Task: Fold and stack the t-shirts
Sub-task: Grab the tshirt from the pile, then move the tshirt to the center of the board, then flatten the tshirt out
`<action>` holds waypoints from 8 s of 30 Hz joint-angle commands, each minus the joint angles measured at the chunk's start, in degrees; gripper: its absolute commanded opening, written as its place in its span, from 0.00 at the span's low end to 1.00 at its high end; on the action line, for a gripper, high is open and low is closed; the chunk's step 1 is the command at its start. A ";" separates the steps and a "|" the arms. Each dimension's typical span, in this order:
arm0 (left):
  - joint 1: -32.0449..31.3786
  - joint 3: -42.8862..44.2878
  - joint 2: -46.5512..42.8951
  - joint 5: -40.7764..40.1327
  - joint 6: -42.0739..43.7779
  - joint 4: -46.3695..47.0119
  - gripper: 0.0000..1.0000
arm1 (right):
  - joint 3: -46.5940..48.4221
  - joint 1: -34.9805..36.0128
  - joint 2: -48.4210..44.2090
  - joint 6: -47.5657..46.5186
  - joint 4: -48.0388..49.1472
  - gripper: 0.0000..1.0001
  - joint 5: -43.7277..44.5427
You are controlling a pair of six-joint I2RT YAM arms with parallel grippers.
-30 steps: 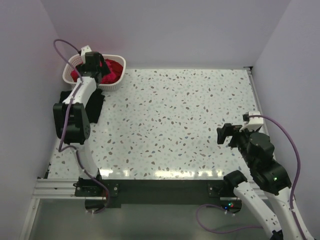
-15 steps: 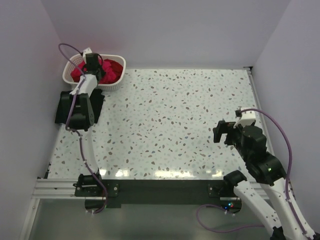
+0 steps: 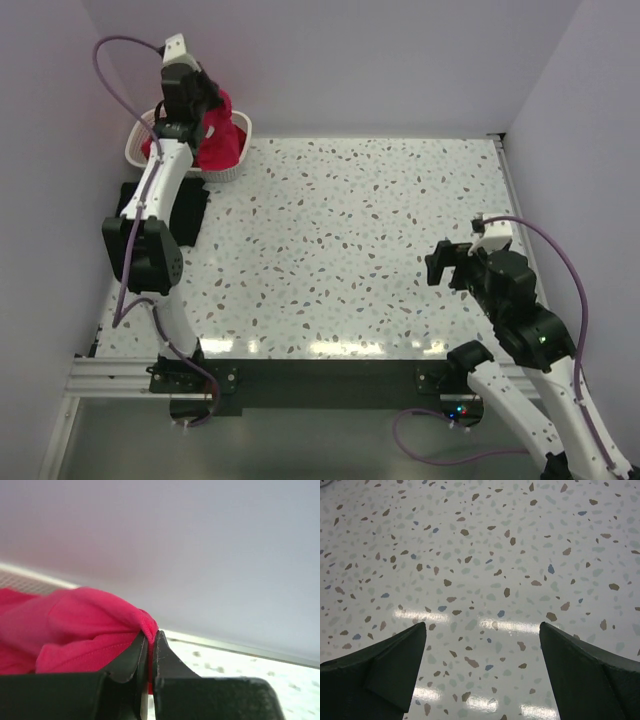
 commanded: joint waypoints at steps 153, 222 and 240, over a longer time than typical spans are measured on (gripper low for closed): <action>-20.58 -78.07 -54.61 13.38 -8.31 -13.20 0.61 | 7.28 -11.87 65.08 12.85 22.24 0.55 -1.43; -26.20 -56.62 -34.56 -4.99 -7.34 -17.24 0.63 | 13.28 19.76 55.17 8.89 9.60 0.72 -14.10; -45.28 -63.50 -34.93 -15.26 -19.48 -21.81 0.44 | 3.52 18.09 43.21 10.73 4.40 0.82 -1.17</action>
